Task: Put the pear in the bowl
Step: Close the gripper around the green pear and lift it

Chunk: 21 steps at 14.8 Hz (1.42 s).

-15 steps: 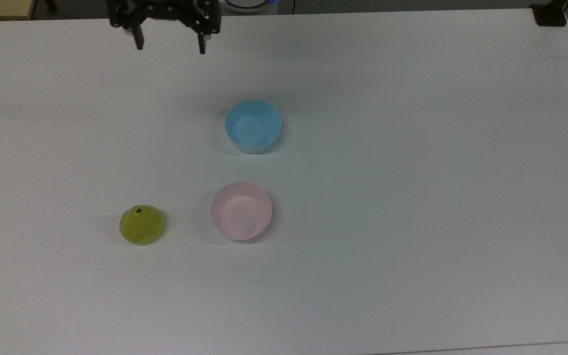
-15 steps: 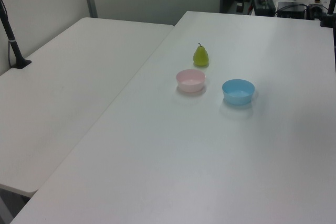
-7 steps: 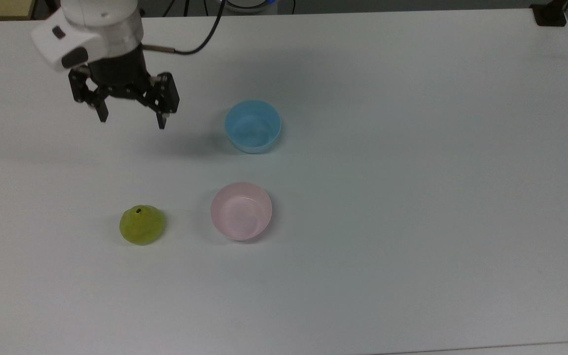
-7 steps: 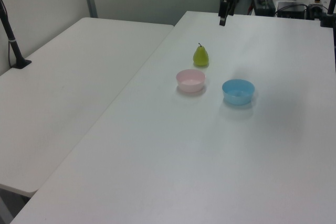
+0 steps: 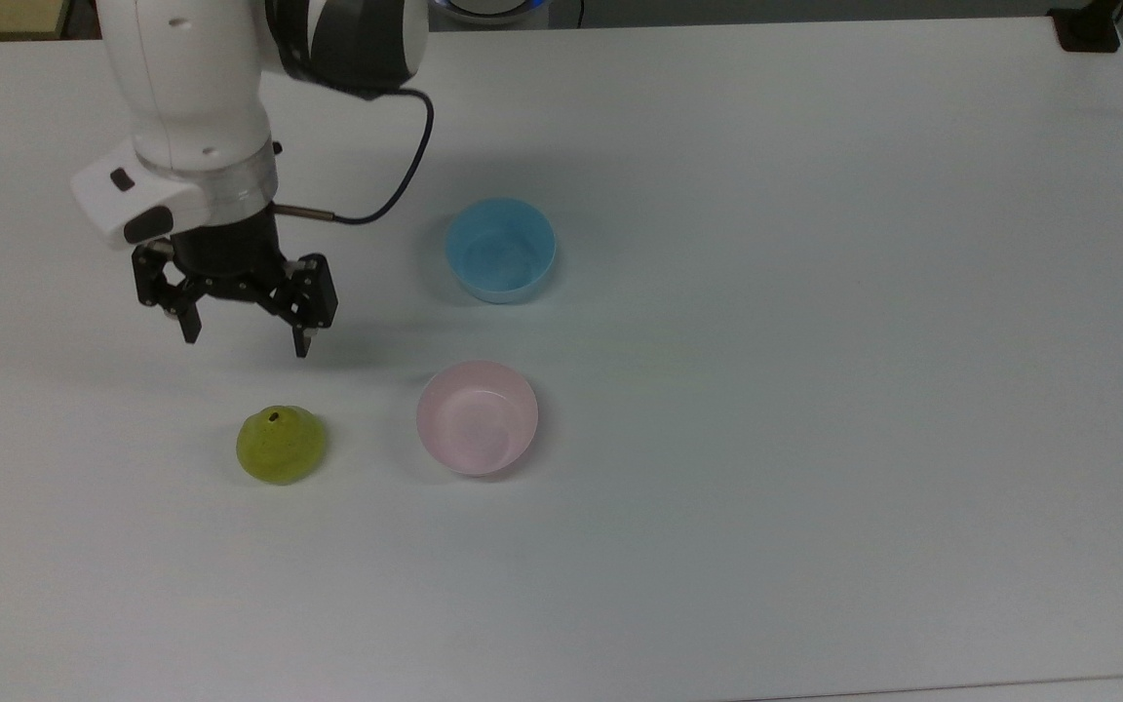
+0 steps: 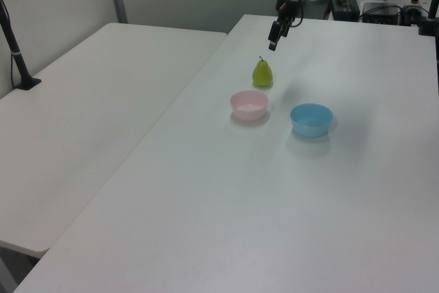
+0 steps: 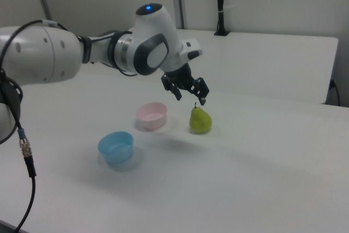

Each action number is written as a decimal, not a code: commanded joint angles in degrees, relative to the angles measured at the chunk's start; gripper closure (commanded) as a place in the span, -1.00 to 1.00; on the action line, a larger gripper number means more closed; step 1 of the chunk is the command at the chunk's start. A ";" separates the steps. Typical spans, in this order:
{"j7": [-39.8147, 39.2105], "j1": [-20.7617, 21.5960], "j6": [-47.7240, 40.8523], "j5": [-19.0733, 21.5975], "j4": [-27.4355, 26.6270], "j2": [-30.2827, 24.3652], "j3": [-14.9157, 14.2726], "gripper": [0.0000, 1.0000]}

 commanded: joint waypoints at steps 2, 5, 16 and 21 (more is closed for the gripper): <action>-1.24 -0.14 6.64 -0.93 0.72 5.68 -0.36 -1.00; -1.15 -0.23 10.15 -2.87 0.72 8.41 -0.36 -1.00; -0.80 -0.05 17.37 -2.96 0.55 11.93 -0.27 -0.59; -0.97 -0.05 18.43 -2.87 0.37 11.32 -0.27 0.20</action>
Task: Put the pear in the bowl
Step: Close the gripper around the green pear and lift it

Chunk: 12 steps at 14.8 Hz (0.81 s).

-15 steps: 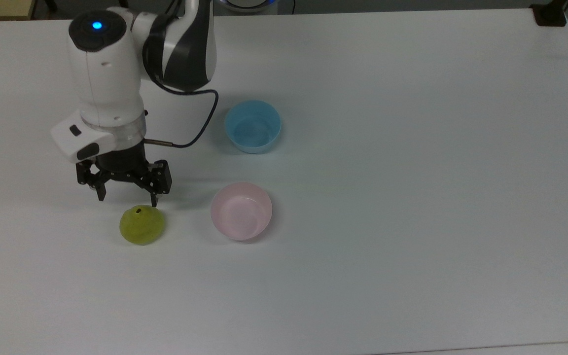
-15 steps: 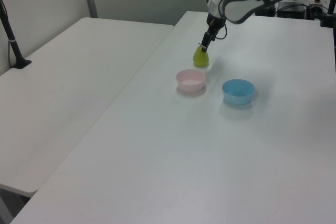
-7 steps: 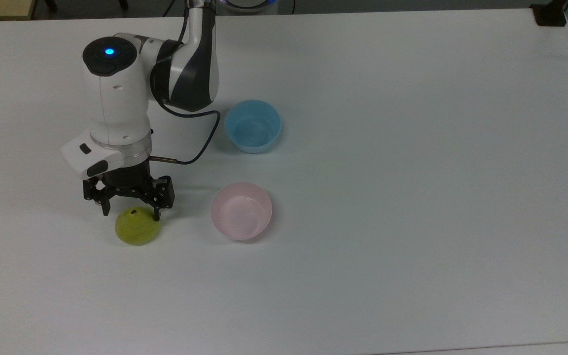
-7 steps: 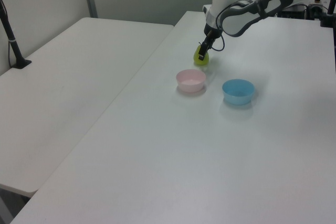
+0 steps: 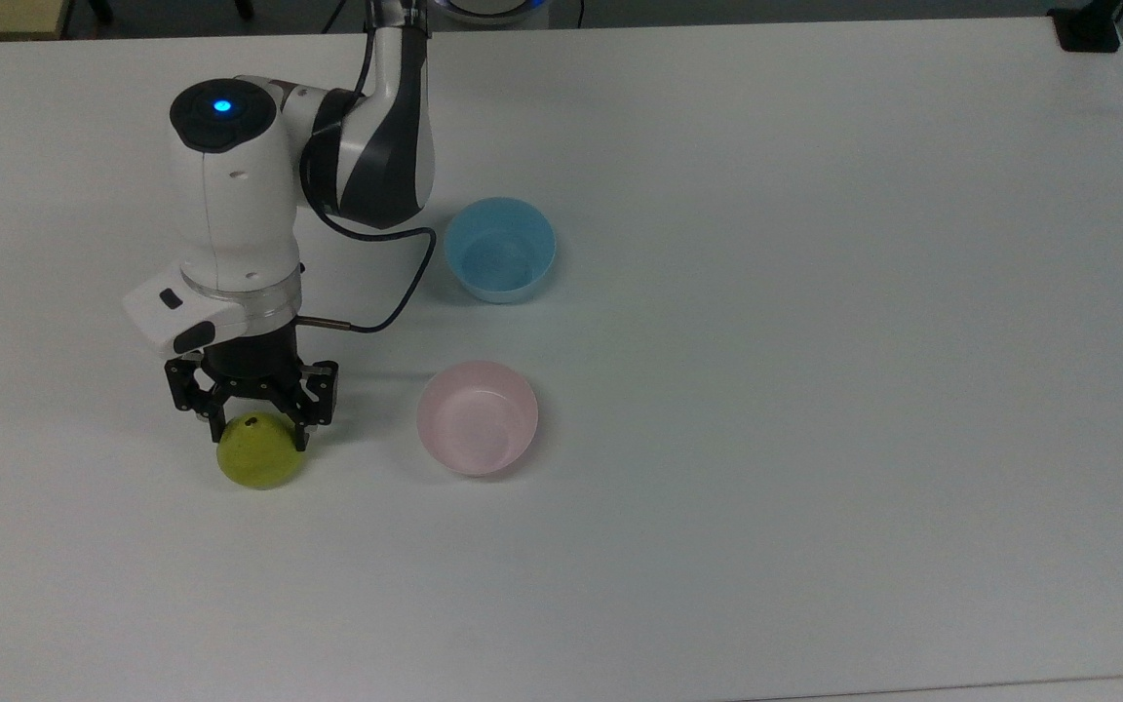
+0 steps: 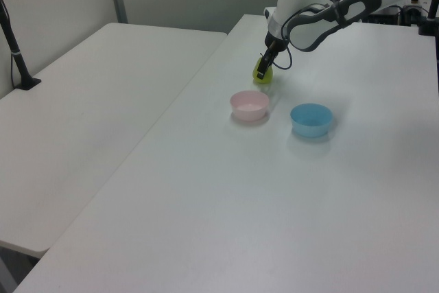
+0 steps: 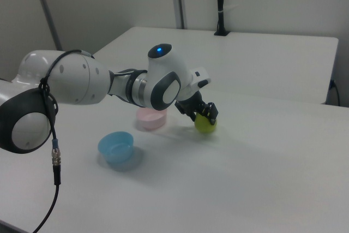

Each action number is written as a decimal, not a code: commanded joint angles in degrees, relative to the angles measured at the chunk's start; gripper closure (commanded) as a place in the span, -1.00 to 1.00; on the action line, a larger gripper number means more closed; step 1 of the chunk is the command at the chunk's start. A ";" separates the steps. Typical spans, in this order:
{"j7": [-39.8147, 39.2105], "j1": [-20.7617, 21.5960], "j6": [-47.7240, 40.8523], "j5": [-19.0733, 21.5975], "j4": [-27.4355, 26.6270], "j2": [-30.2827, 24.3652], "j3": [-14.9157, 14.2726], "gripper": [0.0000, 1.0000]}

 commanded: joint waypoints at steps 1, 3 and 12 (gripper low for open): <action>-0.65 0.19 1.43 -0.57 -0.25 -1.03 -0.27 0.20; -0.47 0.19 0.90 -0.57 -0.86 -2.78 -0.27 0.20; 1.36 3.61 -13.94 -0.57 -3.68 -12.45 0.43 0.20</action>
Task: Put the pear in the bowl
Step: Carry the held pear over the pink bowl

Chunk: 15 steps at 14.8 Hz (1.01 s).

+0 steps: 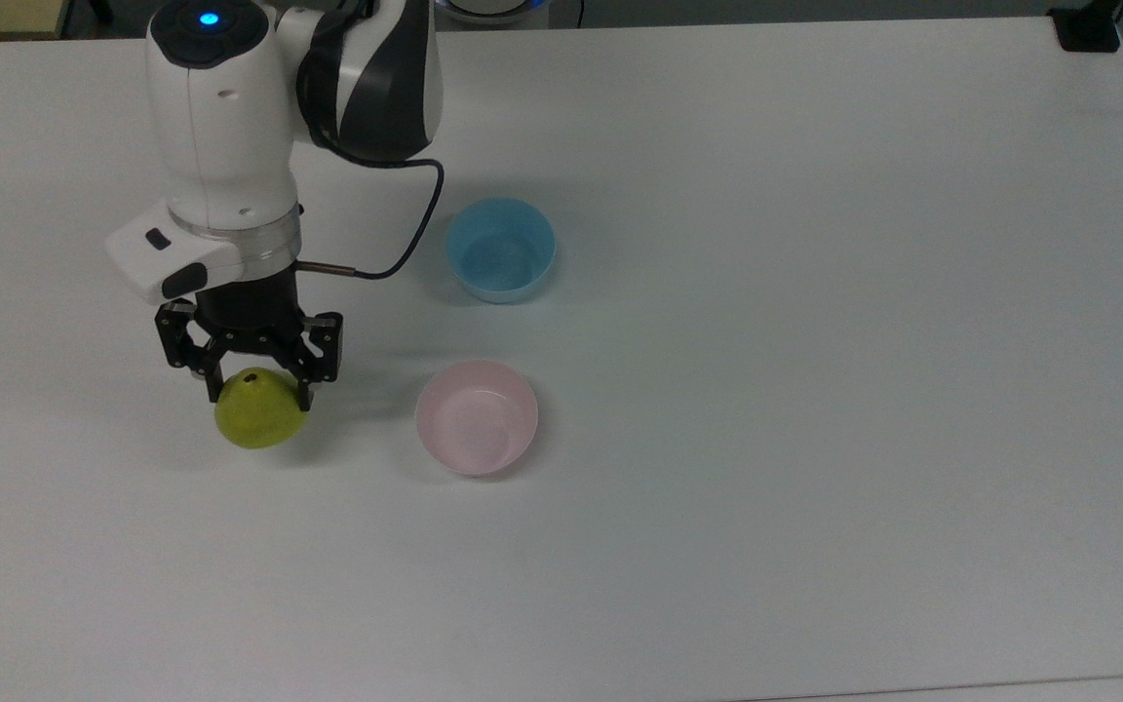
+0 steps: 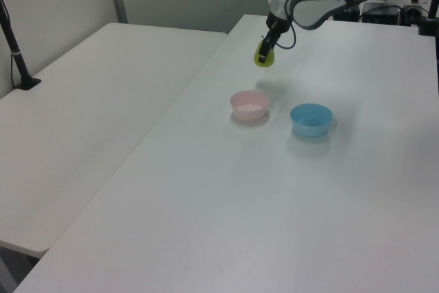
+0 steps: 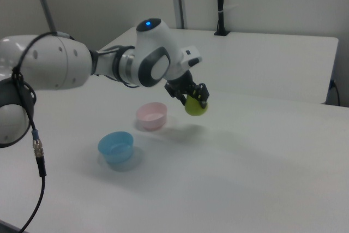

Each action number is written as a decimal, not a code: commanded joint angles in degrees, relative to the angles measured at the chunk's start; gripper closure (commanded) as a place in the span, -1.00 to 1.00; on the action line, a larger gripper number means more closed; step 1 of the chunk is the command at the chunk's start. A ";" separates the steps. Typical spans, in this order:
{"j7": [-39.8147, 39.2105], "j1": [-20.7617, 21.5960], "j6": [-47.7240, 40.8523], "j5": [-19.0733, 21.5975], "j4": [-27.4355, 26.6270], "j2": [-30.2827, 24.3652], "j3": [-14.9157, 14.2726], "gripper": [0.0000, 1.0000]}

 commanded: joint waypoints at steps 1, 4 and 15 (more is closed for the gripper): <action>2.85 3.42 -6.09 -0.57 -3.36 -5.53 -0.13 0.20; 7.95 7.02 -6.28 -0.65 -3.45 -5.45 -0.13 0.19; 17.89 13.36 -4.44 -4.61 -4.24 -1.32 -0.04 0.13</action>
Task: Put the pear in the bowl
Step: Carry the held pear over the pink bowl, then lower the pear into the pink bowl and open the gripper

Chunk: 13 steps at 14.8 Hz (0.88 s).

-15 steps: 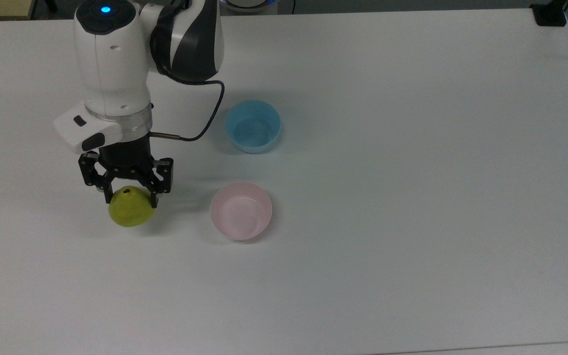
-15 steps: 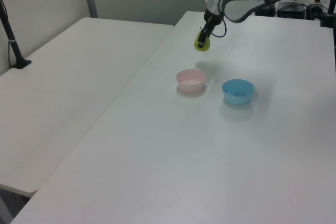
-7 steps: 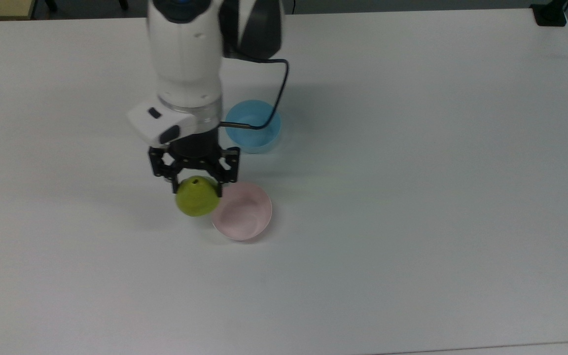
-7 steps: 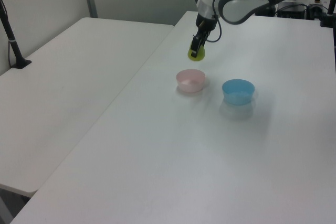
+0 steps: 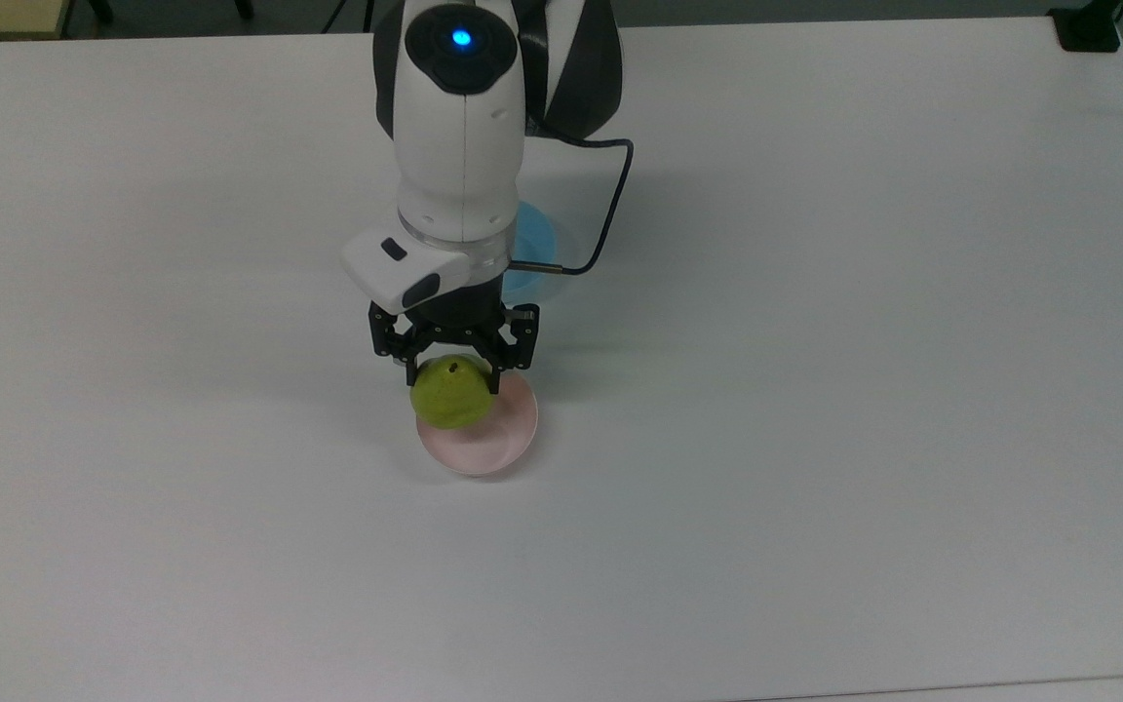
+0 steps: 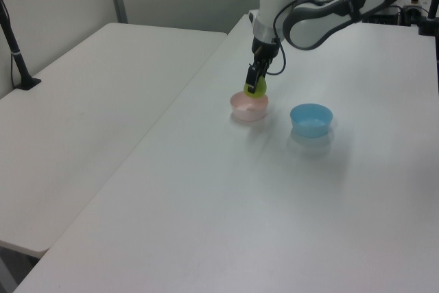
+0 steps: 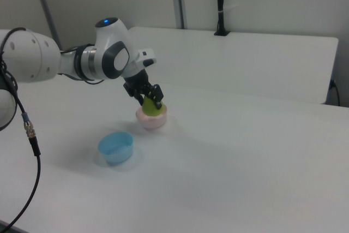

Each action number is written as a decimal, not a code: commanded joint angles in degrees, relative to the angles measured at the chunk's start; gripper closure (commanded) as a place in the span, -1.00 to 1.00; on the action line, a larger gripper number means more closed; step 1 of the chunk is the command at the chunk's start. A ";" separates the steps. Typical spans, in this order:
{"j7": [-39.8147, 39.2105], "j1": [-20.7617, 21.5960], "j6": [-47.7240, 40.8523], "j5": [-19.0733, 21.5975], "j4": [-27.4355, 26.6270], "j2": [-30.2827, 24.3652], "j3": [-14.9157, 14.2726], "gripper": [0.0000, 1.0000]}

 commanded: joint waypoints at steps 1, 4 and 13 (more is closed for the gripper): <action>2.75 1.00 1.93 -1.43 -0.43 0.72 -0.45 0.13; 4.25 1.18 4.12 -1.34 -0.51 1.68 -0.45 0.13; 4.26 1.88 4.48 -1.34 -0.08 2.13 -0.36 -1.00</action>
